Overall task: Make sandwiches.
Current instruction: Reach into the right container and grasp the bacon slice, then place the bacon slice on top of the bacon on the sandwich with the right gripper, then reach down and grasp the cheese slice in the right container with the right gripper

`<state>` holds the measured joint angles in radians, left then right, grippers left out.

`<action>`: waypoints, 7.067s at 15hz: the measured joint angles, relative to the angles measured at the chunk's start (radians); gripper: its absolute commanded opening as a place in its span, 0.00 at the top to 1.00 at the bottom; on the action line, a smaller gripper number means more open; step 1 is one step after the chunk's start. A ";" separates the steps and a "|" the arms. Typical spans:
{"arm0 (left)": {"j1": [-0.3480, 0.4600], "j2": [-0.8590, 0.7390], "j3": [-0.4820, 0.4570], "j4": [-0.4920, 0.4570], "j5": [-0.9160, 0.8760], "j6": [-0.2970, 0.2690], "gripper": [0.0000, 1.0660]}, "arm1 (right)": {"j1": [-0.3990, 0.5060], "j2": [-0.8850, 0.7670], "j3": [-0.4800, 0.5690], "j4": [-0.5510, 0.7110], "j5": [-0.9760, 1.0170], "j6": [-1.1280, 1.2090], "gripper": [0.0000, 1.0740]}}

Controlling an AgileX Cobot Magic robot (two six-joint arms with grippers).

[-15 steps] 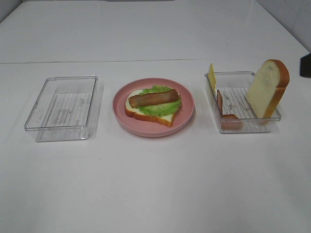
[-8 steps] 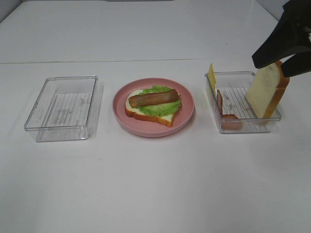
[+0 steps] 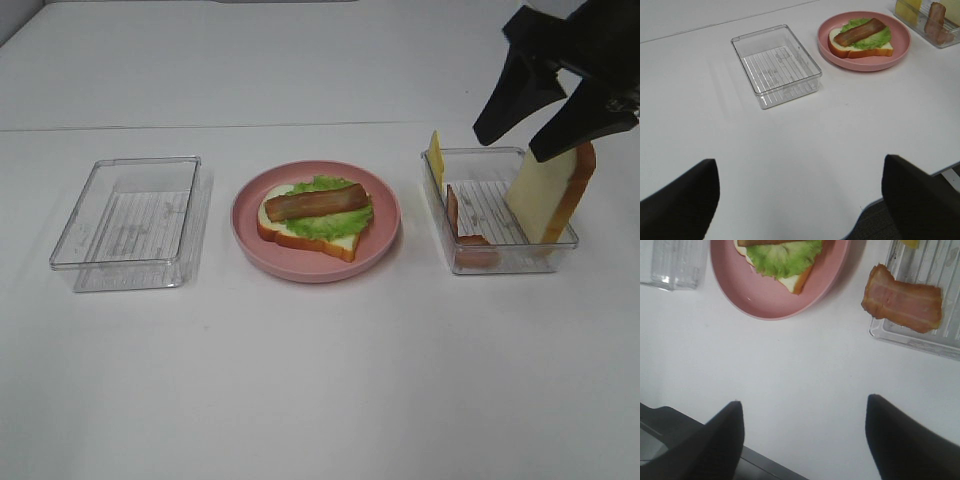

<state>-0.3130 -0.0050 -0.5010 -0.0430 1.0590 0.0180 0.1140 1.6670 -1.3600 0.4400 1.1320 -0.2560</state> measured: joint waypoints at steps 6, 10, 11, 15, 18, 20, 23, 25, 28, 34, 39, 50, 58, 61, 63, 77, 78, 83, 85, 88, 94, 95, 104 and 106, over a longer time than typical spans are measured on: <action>0.000 0.000 0.000 0.000 -0.001 0.000 0.22 | 0.123 0.199 -0.195 -0.215 0.028 0.242 0.40; 0.000 0.000 0.000 0.000 -0.001 0.000 0.22 | 0.125 0.369 -0.321 -0.229 0.043 0.262 0.40; 0.000 0.000 0.000 0.000 -0.001 0.000 0.22 | 0.125 0.407 -0.345 -0.229 0.049 0.262 0.41; 0.000 0.000 0.000 0.000 -0.001 0.000 0.22 | 0.125 0.523 -0.380 -0.248 0.059 0.262 0.61; 0.000 0.000 0.000 0.000 -0.001 0.000 0.22 | 0.125 0.529 -0.387 -0.271 0.059 0.265 0.99; 0.000 0.000 0.000 0.000 -0.001 0.000 0.22 | 0.125 0.530 -0.399 -0.276 0.065 0.266 1.00; 0.000 0.000 0.000 0.000 -0.001 0.000 0.22 | 0.125 0.530 -0.446 -0.277 0.077 0.267 1.00; 0.000 0.000 0.000 0.000 -0.001 0.000 0.22 | 0.125 0.509 -0.459 -0.277 0.076 0.266 1.00; 0.000 0.000 0.000 0.000 -0.002 0.000 0.22 | 0.125 0.407 -0.467 -0.239 0.078 0.266 1.00; 0.000 0.000 0.000 0.000 -0.002 0.000 0.22 | 0.125 0.261 -0.467 0.009 0.085 0.234 1.00; 0.000 0.000 0.000 0.000 -0.002 0.000 0.22 | 0.136 0.290 -0.467 0.195 0.066 0.152 1.00; 0.000 0.000 0.000 0.000 -0.002 0.000 0.22 | 0.320 0.525 -0.467 0.392 -0.284 0.019 1.00; 0.000 0.000 0.000 0.000 -0.002 0.000 0.22 | 0.276 0.532 -0.467 0.090 -0.218 0.263 1.00; 0.000 0.000 0.000 0.000 -0.002 0.000 0.22 | 0.276 0.532 -0.467 0.189 -0.219 0.222 1.00; 0.000 0.000 0.000 0.000 -0.002 0.000 0.22 | 0.276 0.532 -0.467 0.394 -0.221 0.090 1.00; 0.000 0.000 0.000 0.000 -0.003 0.000 0.22 | 0.276 0.590 -0.467 0.248 -0.272 0.238 1.00; 0.000 0.000 0.000 0.000 -0.003 0.000 0.22 | 0.276 0.591 -0.467 0.177 -0.264 0.279 1.00; 0.000 0.000 0.000 0.000 -0.003 0.000 0.22 | 0.276 0.571 -0.467 -0.065 -0.197 0.401 1.00; 0.000 0.000 0.000 0.000 -0.003 0.000 0.22 | 0.276 0.571 -0.467 -0.094 -0.190 0.418 0.90; 0.000 0.000 0.000 0.000 -0.003 0.000 0.22 | 0.276 0.571 -0.467 -0.097 -0.170 0.420 0.54; 0.000 0.000 0.000 0.000 -0.003 0.000 0.22 | 0.276 0.568 -0.583 -0.133 -0.001 0.396 0.40; 0.000 0.000 0.000 0.000 -0.003 0.000 0.22 | 0.276 0.568 -0.623 -0.172 0.043 0.397 0.40; 0.000 0.000 0.000 0.000 -0.003 0.000 0.22 | 0.192 0.568 -0.714 -0.379 0.063 0.429 0.41; 0.000 0.000 0.000 0.000 -0.003 0.000 0.22 | 0.169 0.570 -0.714 -0.382 0.028 0.429 0.42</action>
<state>-0.3130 -0.0050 -0.5010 -0.0430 1.0560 0.0180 0.2830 2.2370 -2.0740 0.0580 1.1600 0.1730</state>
